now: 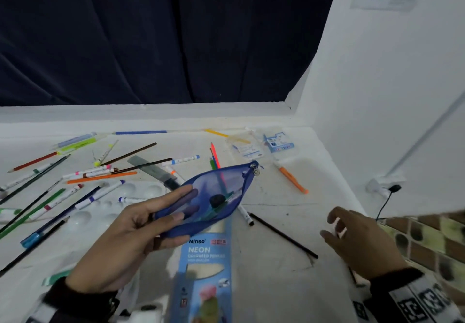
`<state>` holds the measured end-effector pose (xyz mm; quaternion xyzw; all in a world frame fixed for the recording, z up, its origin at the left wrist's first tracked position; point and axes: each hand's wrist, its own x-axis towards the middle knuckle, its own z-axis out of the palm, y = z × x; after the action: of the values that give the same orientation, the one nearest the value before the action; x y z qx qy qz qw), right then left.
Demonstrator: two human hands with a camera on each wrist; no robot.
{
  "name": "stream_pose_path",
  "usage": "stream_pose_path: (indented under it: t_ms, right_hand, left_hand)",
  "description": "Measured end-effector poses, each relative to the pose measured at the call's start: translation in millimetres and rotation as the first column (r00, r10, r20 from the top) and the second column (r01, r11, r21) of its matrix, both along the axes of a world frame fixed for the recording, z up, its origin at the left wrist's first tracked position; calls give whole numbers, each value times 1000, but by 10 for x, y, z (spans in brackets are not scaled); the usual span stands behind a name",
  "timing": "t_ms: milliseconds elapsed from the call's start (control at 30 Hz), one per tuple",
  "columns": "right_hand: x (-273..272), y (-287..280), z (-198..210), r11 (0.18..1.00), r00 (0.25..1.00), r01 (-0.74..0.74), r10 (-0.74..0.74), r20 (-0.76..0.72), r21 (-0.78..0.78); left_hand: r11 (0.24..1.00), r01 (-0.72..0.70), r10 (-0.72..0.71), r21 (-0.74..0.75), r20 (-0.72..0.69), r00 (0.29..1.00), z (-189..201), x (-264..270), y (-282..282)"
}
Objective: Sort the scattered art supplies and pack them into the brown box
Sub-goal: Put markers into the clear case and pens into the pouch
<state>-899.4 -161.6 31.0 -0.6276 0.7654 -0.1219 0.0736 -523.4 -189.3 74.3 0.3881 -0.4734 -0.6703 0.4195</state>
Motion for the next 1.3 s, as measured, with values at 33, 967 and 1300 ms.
stream_pose_path:
  t_ms: [33,967,1300]
  right_hand:
    - [-77,36,-38,998,998,34,-32,-49,55]
    - [1427,-659,805,690,718,-477,663,211,-545]
    - [2275,-660,944,370,328,-761,928,176,-533]
  left_hand:
    - [1000,9,-9,8,-4,1000,-11,-24,-6]
    - [986,-151,143,72,111,983,47,140,-14]
    - [969,-211,190,128,160,969,115,390,258]
